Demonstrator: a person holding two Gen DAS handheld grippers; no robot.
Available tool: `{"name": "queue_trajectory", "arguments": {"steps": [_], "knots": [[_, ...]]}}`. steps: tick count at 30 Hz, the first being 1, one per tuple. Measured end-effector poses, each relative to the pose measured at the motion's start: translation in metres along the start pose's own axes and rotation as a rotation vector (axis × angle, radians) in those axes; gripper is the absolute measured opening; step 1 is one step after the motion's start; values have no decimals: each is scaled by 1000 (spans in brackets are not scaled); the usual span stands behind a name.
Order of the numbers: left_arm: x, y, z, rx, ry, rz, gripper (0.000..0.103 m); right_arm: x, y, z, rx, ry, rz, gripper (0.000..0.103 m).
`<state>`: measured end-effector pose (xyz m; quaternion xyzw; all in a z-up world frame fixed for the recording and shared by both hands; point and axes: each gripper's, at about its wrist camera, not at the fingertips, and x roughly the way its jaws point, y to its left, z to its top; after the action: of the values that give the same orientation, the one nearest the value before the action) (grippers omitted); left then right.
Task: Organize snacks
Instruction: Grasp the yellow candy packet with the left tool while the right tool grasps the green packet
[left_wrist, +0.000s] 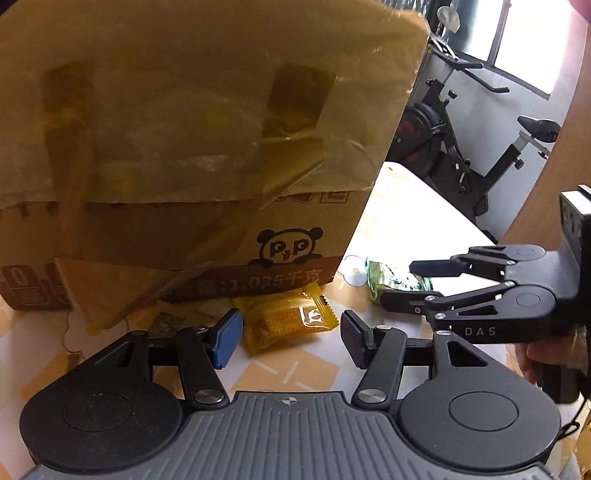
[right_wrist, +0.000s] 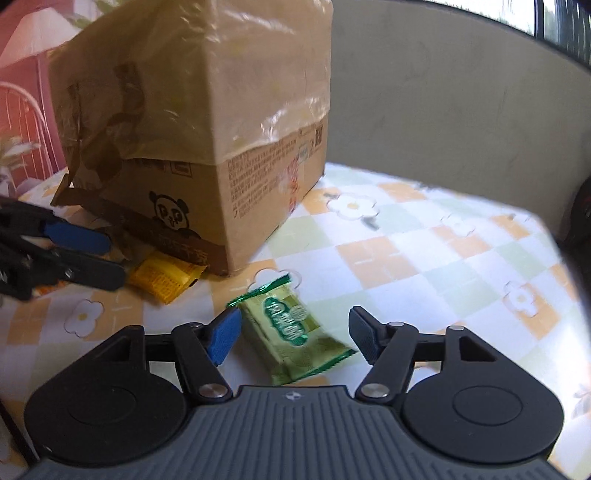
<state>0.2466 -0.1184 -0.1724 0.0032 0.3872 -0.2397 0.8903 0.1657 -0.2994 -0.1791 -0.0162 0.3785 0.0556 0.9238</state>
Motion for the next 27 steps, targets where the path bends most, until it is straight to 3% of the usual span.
{"name": "queue_trajectory", "arguments": {"steps": [3, 8, 15, 20, 22, 24, 27], "knots": [[12, -1, 2, -3, 6, 8, 62, -2, 6, -4, -4, -9, -28, 46], [31, -2, 2, -4, 27, 53, 63, -5, 8, -9, 25, -41, -45, 45], [50, -10, 6, 1, 13, 85, 79, -4, 7, -9, 22, -48, -49, 45], [61, -26, 6, 69, 21, 151, 80, -6, 11, -11, 4, -53, -60, 45], [63, -32, 5, 84, 13, 169, 75, -6, 13, -11, -5, -56, -67, 45], [61, -31, 5, 78, 10, 163, 57, -6, 15, -11, -13, -55, -75, 45], [57, -32, 4, 86, 20, 144, 45, -6, 18, -12, -22, -55, -86, 45]]}}
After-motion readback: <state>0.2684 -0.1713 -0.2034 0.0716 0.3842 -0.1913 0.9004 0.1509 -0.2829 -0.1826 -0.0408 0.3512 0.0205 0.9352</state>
